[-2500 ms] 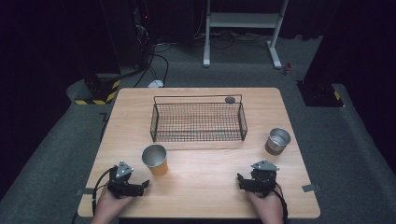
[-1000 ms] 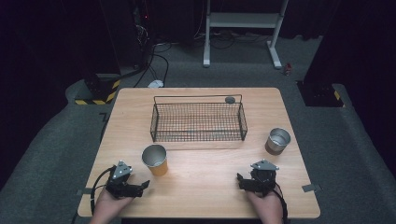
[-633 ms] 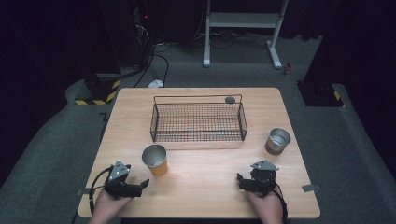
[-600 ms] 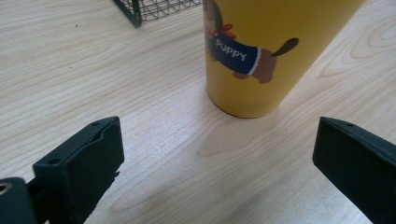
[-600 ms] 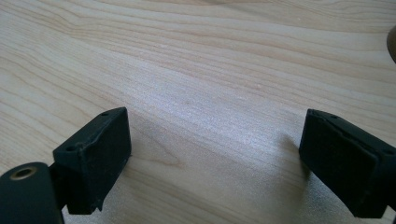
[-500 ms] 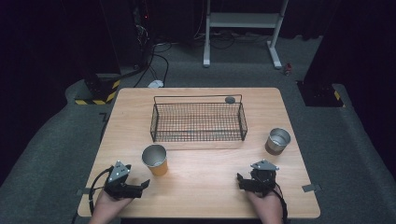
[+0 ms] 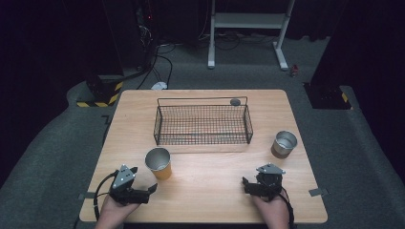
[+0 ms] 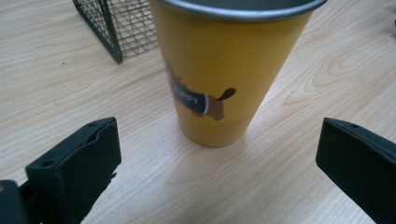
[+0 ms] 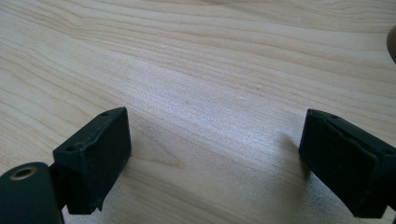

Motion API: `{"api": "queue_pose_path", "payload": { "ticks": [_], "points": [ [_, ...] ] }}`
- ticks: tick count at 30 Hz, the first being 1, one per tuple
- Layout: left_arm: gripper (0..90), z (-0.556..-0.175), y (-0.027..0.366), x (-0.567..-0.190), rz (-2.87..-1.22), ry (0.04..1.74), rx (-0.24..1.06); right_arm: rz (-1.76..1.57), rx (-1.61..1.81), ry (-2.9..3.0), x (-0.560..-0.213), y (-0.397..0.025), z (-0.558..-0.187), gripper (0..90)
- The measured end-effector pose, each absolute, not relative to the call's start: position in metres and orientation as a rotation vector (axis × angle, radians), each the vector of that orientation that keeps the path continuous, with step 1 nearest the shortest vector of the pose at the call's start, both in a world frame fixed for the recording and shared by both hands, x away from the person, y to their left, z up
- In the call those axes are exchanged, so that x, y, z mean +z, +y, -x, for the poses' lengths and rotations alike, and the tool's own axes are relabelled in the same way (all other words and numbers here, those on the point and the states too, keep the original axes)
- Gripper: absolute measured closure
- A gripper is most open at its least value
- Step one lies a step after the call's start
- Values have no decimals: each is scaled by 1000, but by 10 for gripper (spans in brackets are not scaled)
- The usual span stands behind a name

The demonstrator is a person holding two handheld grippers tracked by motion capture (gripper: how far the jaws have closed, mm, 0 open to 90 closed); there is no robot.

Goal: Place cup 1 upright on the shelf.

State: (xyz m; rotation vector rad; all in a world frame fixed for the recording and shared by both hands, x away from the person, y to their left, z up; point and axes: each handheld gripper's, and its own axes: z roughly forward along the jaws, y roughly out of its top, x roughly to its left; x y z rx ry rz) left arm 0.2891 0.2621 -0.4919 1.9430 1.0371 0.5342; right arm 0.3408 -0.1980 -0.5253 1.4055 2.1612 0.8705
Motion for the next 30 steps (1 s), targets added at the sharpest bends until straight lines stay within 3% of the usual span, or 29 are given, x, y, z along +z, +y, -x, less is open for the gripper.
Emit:
{"api": "queue_pose_path", "payload": {
  "ticks": [30],
  "points": [
    [7, -320, 237, -485, -1887, 1010, 572, -1406, 871, 2161, -525, -198, -341, 89]
  ]
}}
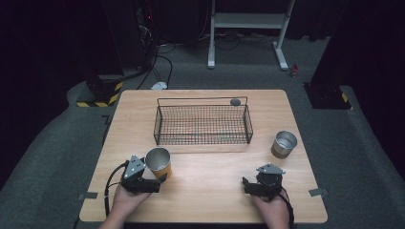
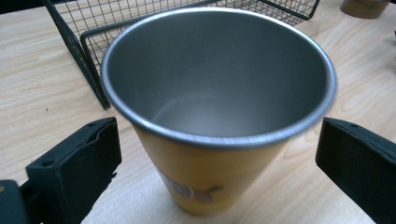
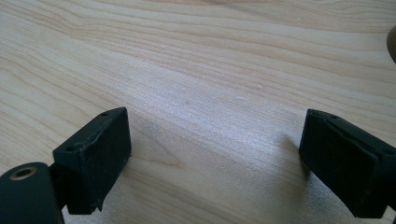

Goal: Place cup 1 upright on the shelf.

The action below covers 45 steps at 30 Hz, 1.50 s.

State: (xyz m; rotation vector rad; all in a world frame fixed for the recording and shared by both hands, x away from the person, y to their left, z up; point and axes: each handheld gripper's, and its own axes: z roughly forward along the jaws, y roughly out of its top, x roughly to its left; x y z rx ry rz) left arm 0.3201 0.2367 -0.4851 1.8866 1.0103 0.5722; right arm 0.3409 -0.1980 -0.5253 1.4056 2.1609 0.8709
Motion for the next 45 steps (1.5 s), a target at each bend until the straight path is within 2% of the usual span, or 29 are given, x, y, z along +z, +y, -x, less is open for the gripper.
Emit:
{"api": "queue_pose_path", "payload": {
  "ticks": [21, 27, 45],
  "points": [
    [36, -330, 231, -483, -1804, 967, 604, -1407, 871, 2160, -525, -198, -341, 89],
    [96, -329, 231, -483, -1784, 961, 597, -1407, 871, 2161, -525, -198, -341, 89],
    [132, -319, 227, -479, -1769, 914, 612, -1406, 871, 2161, -525, -198, -341, 89]
  ]
}}
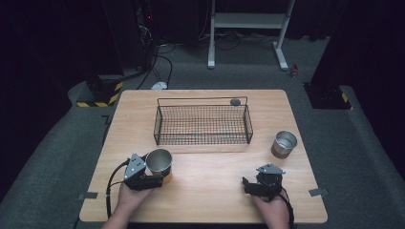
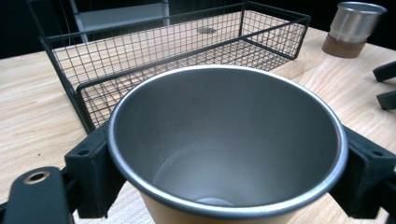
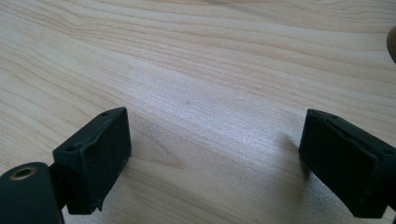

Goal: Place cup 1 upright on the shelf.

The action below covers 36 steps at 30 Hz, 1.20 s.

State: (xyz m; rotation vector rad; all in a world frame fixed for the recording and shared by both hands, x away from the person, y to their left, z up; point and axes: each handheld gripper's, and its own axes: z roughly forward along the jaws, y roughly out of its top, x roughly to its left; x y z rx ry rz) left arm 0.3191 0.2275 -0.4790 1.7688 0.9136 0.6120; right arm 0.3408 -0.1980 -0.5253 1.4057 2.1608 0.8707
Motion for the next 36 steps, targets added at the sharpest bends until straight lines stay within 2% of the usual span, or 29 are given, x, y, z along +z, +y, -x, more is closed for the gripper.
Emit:
{"api": "queue_pose_path", "payload": {
  "ticks": [36],
  "points": [
    [133, -311, 216, -463, -1741, 893, 620, -1392, 873, 2171, -525, -198, -342, 90]
  ]
}}
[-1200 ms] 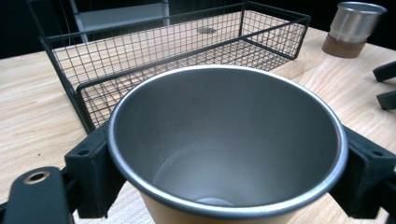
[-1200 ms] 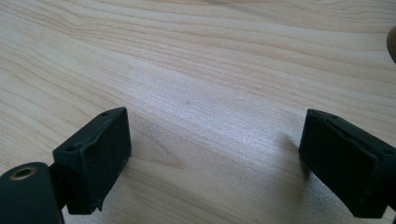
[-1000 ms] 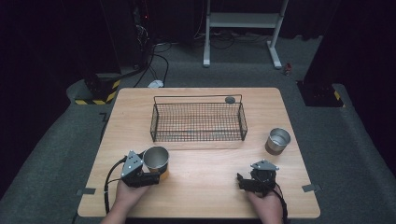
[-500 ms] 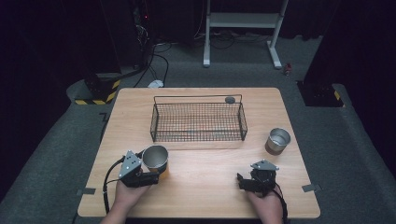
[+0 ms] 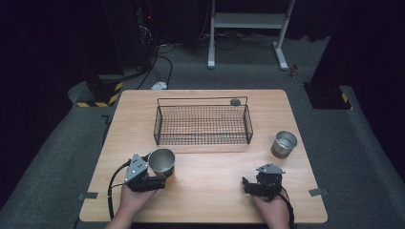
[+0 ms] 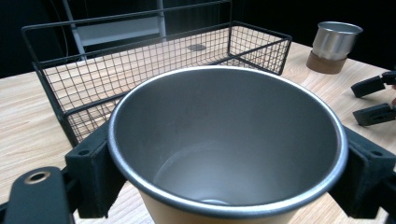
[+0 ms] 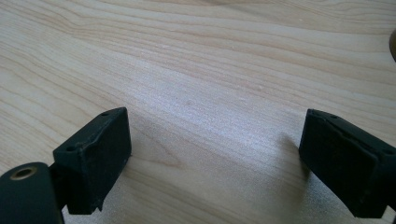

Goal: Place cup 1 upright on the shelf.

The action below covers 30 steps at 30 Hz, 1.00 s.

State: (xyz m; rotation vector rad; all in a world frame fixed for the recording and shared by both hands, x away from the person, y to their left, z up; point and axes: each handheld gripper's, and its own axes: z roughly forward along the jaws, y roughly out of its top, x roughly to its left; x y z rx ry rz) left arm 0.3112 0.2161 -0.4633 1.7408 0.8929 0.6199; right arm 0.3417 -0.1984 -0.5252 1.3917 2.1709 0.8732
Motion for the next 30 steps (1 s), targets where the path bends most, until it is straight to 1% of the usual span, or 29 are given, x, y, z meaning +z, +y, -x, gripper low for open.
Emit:
{"api": "queue_pose_path", "payload": {
  "ticks": [15, 23, 26, 30],
  "points": [
    [133, -317, 203, -453, -1746, 875, 628, -1391, 873, 2171, -525, -198, -342, 90],
    [133, -321, 195, -450, -1736, 869, 610, -1391, 873, 2171, -525, -198, -342, 90],
    [133, -324, 192, -449, -1758, 860, 614, -1391, 873, 2171, -525, -198, -342, 90],
    [133, -328, 189, -448, -1751, 869, 578, -1391, 873, 2171, -525, -198, -342, 89]
  ]
}}
